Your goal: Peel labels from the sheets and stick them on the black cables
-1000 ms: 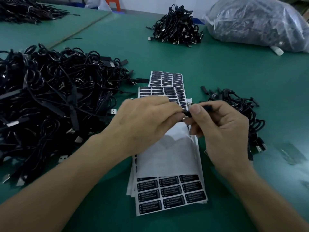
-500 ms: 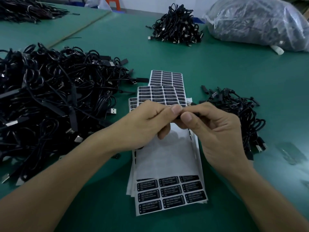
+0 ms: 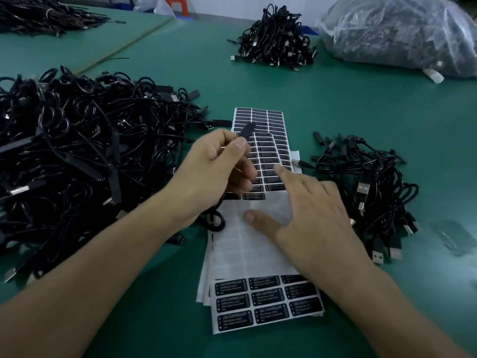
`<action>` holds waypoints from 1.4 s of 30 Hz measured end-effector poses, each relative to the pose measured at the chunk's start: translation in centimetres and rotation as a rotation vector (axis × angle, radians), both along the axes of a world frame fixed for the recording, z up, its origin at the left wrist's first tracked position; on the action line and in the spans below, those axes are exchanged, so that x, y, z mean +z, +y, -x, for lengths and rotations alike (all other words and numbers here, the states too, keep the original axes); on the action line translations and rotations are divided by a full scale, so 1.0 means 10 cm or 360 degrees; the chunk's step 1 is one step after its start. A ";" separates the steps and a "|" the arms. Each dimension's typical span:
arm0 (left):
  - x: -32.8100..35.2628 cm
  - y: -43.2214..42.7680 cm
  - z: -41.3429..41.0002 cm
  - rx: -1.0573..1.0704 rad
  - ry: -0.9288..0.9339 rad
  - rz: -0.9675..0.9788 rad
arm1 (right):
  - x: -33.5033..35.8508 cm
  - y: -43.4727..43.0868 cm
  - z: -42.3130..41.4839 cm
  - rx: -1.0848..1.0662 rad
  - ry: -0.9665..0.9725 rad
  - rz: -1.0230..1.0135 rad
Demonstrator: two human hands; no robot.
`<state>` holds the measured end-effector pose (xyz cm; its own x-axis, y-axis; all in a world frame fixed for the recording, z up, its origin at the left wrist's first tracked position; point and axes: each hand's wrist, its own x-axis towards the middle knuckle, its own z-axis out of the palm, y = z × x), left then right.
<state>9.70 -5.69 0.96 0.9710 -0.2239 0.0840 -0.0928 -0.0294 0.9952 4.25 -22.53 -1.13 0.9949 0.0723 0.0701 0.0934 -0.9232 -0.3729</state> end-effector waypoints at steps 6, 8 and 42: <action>-0.07 -0.02 0.01 0.0062 -0.0159 -0.0144 | 0.08 -0.06 0.01 -0.0088 -0.0051 -0.0528; -0.10 -0.04 0.05 -0.0017 -0.0201 -0.0237 | 0.11 -0.07 0.01 -0.0138 -0.0051 -0.0648; -0.16 -0.07 0.11 -0.0146 -0.0618 -0.0698 | 0.10 -0.19 -0.02 -0.0067 0.0015 -0.1609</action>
<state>8.57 -6.36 -0.68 0.8627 -0.3997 0.3098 -0.4694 -0.4048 0.7847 4.46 -24.43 -0.14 0.9961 -0.0516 0.0712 0.0611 -0.1763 -0.9824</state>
